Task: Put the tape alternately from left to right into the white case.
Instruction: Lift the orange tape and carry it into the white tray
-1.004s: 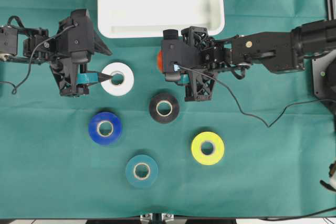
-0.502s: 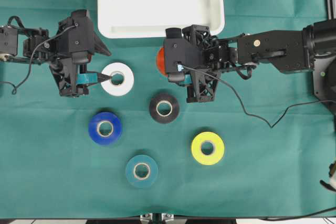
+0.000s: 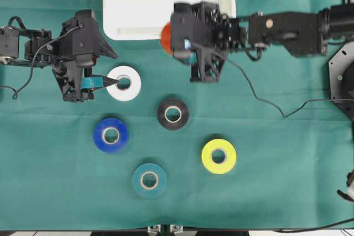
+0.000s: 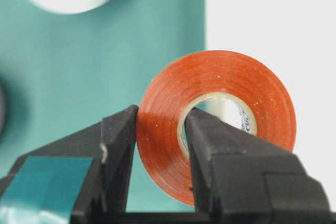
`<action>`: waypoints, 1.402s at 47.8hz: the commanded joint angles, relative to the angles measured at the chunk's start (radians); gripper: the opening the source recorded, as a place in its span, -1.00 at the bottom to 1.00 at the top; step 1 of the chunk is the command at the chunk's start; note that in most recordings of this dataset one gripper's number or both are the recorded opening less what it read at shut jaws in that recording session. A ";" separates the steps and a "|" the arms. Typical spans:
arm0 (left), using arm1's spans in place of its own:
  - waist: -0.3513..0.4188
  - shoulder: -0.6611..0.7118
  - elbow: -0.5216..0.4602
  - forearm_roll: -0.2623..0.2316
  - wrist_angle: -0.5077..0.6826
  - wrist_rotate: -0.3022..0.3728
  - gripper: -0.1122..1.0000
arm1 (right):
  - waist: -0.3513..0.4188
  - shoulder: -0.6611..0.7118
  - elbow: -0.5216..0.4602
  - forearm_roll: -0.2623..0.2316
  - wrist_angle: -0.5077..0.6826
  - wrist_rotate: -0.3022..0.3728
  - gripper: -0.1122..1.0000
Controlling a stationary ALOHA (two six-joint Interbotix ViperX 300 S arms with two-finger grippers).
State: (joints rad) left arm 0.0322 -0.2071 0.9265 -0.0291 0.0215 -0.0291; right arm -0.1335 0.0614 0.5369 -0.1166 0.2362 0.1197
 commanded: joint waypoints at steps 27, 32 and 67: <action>0.000 -0.009 -0.025 -0.002 -0.003 0.002 0.86 | -0.141 0.089 -0.081 -0.020 -0.098 0.002 -0.28; 0.002 -0.009 -0.026 -0.002 -0.003 0.002 0.86 | -0.143 0.087 -0.081 -0.020 -0.098 0.002 -0.28; 0.000 -0.009 -0.028 -0.002 -0.003 0.002 0.86 | -0.143 0.101 -0.081 -0.034 -0.126 0.002 0.47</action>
State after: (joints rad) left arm 0.0322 -0.2071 0.9219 -0.0276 0.0215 -0.0291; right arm -0.2761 0.1810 0.4786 -0.1488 0.1212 0.1197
